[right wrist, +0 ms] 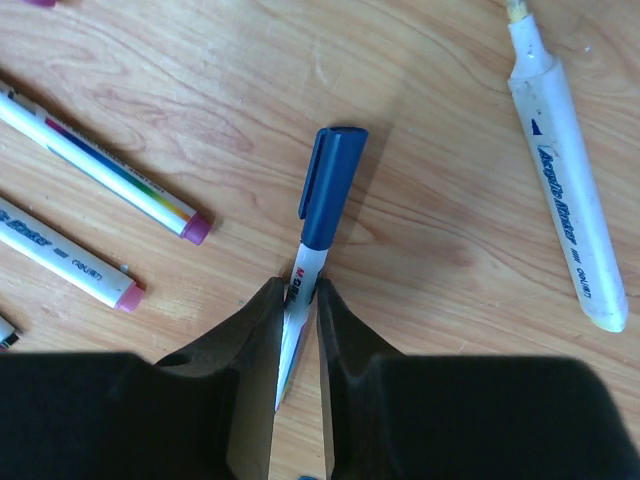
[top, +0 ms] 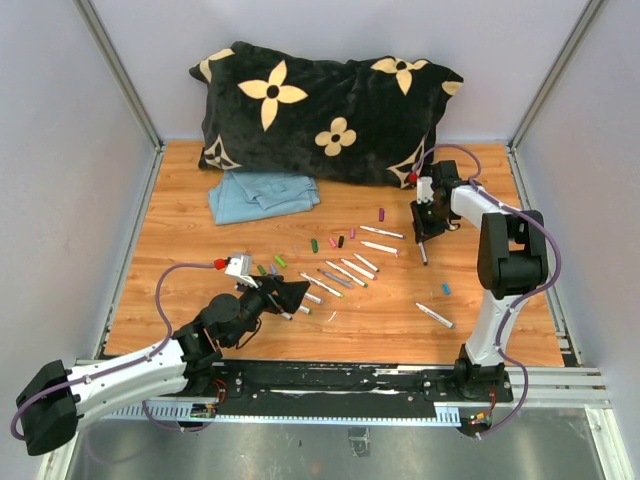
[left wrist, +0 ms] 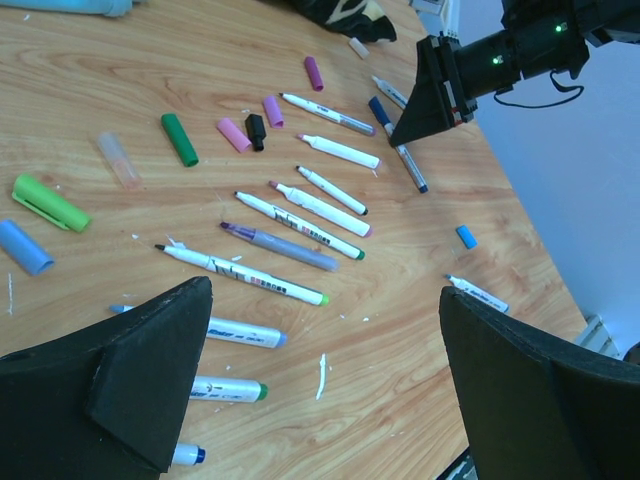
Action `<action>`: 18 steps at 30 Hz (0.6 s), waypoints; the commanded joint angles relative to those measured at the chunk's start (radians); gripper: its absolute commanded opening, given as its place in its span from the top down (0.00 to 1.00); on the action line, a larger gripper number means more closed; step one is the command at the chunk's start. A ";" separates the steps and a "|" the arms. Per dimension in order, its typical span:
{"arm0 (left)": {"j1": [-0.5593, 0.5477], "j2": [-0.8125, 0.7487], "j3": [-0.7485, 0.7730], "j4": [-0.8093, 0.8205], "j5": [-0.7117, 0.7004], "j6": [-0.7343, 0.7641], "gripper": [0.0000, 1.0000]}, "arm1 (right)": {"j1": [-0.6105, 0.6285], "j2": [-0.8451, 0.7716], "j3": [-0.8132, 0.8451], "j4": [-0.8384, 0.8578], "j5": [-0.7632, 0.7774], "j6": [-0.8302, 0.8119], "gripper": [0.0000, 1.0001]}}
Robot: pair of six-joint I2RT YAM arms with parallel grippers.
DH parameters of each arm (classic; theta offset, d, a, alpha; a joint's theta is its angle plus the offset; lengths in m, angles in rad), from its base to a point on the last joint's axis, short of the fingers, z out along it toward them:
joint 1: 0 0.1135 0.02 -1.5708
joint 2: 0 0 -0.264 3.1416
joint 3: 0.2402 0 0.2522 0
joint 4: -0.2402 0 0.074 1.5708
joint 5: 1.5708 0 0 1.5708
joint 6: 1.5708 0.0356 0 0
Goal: Open the pen caps
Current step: Pick up the pen from the center of the board.
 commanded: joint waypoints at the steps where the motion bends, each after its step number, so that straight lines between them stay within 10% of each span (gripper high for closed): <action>1: 0.009 0.002 -0.016 0.044 0.019 -0.019 0.01 | 0.016 -0.017 -0.027 -0.068 0.032 -0.122 0.81; 18: 0.009 0.092 -0.008 0.129 0.071 -0.052 0.01 | 0.016 -0.008 -0.027 -0.142 0.044 -0.234 0.77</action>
